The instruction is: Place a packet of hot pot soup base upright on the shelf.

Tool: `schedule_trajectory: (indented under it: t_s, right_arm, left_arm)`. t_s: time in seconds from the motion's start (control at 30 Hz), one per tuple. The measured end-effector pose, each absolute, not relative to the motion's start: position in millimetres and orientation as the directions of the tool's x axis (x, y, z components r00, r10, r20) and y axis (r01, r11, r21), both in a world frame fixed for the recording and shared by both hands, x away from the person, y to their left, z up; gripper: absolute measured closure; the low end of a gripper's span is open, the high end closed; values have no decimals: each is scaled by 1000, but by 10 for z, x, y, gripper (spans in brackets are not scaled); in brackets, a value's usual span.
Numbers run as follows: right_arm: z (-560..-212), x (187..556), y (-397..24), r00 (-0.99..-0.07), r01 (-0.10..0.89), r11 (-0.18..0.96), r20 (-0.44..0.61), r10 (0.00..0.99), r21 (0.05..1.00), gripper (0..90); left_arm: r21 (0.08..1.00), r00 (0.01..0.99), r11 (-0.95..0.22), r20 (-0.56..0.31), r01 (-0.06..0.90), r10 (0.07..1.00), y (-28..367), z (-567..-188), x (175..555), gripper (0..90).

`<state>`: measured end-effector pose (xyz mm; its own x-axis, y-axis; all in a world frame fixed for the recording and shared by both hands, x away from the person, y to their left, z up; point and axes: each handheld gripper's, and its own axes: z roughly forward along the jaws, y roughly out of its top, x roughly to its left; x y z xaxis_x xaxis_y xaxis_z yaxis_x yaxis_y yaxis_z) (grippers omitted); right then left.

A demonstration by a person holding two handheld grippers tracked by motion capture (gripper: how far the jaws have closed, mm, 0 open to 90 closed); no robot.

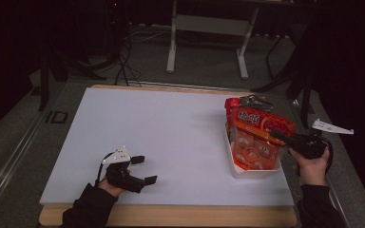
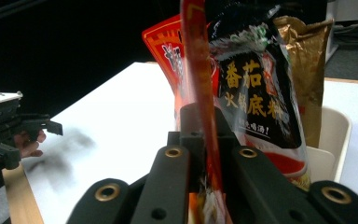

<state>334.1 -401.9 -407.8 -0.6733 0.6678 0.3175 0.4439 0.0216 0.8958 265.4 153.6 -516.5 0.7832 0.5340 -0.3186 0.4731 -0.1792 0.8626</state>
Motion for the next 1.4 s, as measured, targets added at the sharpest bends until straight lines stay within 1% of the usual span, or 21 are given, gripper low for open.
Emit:
schedule_trajectory:
  t_s: [0.07, 0.13, 0.17, 0.2, 0.27, 0.33, 0.5, 0.53, 0.57, 0.63, 0.73, 0.8, 1.0, 1.1, 1.4]
  right_arm:
    - [-4035, 3331, -3984, -673, 443, 34, 308, 673, 896, 832]
    - [-3978, 3311, -3951, -670, 434, 33, 298, 680, 900, 766]
    - [-3934, 3299, -3936, -666, 426, 33, 289, 688, 904, 710]
    - [-3880, 3290, -3921, -663, 419, 28, 285, 692, 908, 625]
    - [-3751, 3270, -3883, -665, 398, 28, 268, 697, 917, 576]
    - [-3609, 3248, -3828, -666, 368, 46, 229, 710, 929, 499]
    - [-3285, 3168, -3666, -673, 296, 84, 145, 725, 951, 362]
    - [-3234, 3150, -3631, -676, 288, 90, 136, 724, 953, 340]
    - [-3234, 3150, -3631, -676, 288, 90, 136, 724, 953, 340]
    - [-3133, 3110, -3532, -694, 274, 97, 126, 709, 957, 287]
    - [-3101, 3084, -3424, -706, 275, 115, 119, 698, 955, 253]
    - [-3115, 3076, -3366, -727, 278, 112, 133, 673, 954, 215]
    - [-3209, 3041, -3197, -767, 284, 101, 162, 621, 954, 143]
    - [-3269, 3023, -3118, -774, 289, 91, 176, 608, 953, 139]
    - [-3606, 2955, -2878, -802, 299, 153, 161, 576, 942, 137]
  left_arm:
    - [863, 783, -179, -318, 472, 535, 1536, -5164, 2654, 26]
    - [863, 782, -177, -319, 473, 535, 1538, -5164, 2656, 27]
    - [863, 782, -177, -320, 474, 535, 1540, -5166, 2657, 26]
    - [865, 783, -176, -317, 470, 536, 1539, -5169, 2655, 27]
    - [869, 787, -179, -308, 462, 534, 1539, -5176, 2654, 27]
    - [870, 789, -182, -304, 459, 534, 1540, -5179, 2651, 27]
    - [871, 790, -183, -301, 456, 534, 1547, -5179, 2652, 27]
    - [870, 790, -185, -300, 456, 535, 1547, -5179, 2652, 27]
    - [870, 790, -185, -300, 456, 535, 1547, -5179, 2652, 27]
    - [871, 791, -185, -299, 454, 535, 1545, -5181, 2647, 27]
    - [875, 794, -185, -294, 448, 531, 1544, -5181, 2637, 27]
    - [876, 798, -188, -290, 443, 529, 1544, -5177, 2631, 27]
    - [879, 802, -187, -289, 438, 522, 1542, -5173, 2624, 27]
    - [880, 804, -190, -285, 435, 523, 1540, -5175, 2621, 27]
    - [880, 802, -187, -288, 437, 523, 1544, -5182, 2617, 27]
